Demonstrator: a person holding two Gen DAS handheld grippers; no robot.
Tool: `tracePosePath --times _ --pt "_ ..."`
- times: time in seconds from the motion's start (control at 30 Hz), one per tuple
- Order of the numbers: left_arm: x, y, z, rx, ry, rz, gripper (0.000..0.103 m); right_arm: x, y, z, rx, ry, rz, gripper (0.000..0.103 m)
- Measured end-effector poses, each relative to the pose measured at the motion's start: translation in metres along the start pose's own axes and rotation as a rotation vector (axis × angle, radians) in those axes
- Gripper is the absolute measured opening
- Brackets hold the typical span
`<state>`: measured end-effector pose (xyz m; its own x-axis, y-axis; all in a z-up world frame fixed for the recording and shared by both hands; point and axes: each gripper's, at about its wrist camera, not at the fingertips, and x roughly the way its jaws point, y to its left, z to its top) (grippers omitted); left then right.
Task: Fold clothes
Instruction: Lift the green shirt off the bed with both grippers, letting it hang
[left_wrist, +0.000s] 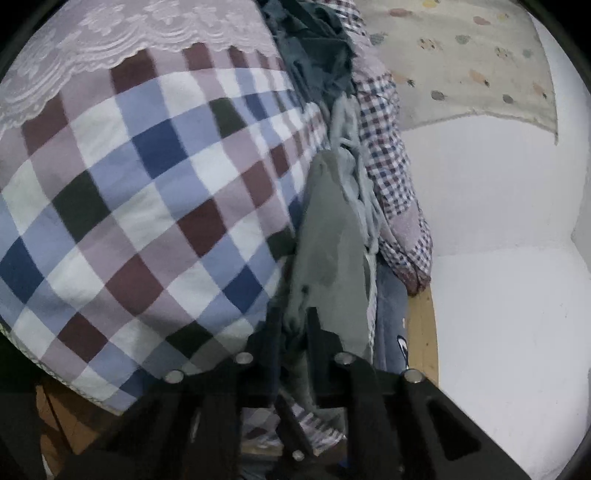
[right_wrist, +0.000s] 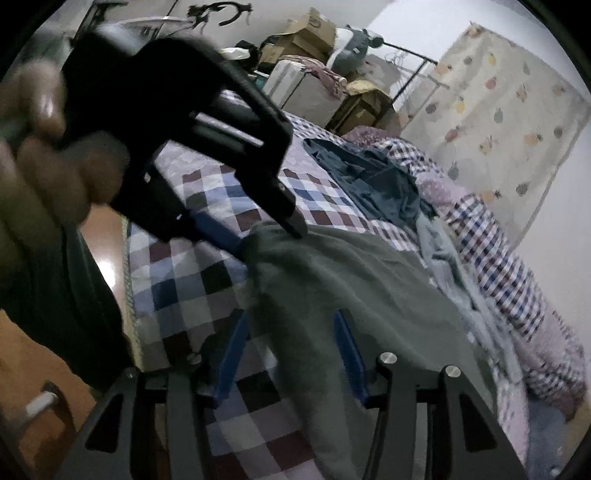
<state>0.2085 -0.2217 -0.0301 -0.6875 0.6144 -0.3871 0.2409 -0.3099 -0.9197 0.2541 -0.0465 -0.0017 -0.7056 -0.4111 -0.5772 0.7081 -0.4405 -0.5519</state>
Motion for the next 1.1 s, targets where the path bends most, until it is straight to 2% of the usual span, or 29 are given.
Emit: tracePosePath --times 0.13,0.33,0.47,0.5,0.53,0.57,0.6,0.63,0.7,0.73,0.9,1.1 --pt "-0.004 -0.006 0.002 0.001 0.003 -0.038 0.008 0.006 0.008 0.0 -0.063 -0.004 -0.083 0.053" --pt "-0.009 -0.015 0.005 0.002 0.007 -0.095 0.007 0.014 0.016 0.005 -0.165 -0.025 -0.254 0.054" --pt "-0.012 -0.019 0.007 -0.003 -0.004 -0.121 0.007 0.023 0.008 0.011 -0.154 0.002 -0.295 0.051" --pt "-0.013 -0.019 0.007 -0.005 -0.01 -0.124 0.007 0.024 0.004 0.012 -0.141 0.009 -0.295 0.037" --pt "-0.015 -0.02 0.007 -0.006 -0.023 -0.126 0.008 0.026 0.0 0.014 -0.118 0.021 -0.282 0.014" --pt "-0.017 -0.02 0.006 -0.006 -0.035 -0.127 0.008 0.027 -0.005 0.016 -0.097 0.033 -0.266 0.008" --pt "-0.018 -0.021 0.006 -0.006 -0.045 -0.125 0.016 0.027 -0.007 0.018 -0.084 0.041 -0.256 0.007" --pt "-0.019 -0.022 0.004 -0.006 -0.051 -0.13 0.037 0.026 -0.009 0.02 -0.071 0.042 -0.248 0.006" --pt "-0.021 -0.024 -0.001 -0.002 -0.063 -0.146 0.067 0.022 -0.014 0.023 -0.046 0.036 -0.238 0.005" --pt "-0.019 -0.027 -0.002 0.008 -0.067 -0.158 0.072 0.019 -0.016 0.024 -0.036 0.032 -0.235 0.005" --pt "0.006 -0.051 -0.008 0.098 -0.018 -0.146 0.075 0.008 -0.023 0.026 -0.011 0.002 -0.227 0.005" --pt "0.039 -0.063 -0.007 0.117 0.015 -0.14 0.075 0.001 -0.029 0.022 0.002 -0.029 -0.213 0.005"
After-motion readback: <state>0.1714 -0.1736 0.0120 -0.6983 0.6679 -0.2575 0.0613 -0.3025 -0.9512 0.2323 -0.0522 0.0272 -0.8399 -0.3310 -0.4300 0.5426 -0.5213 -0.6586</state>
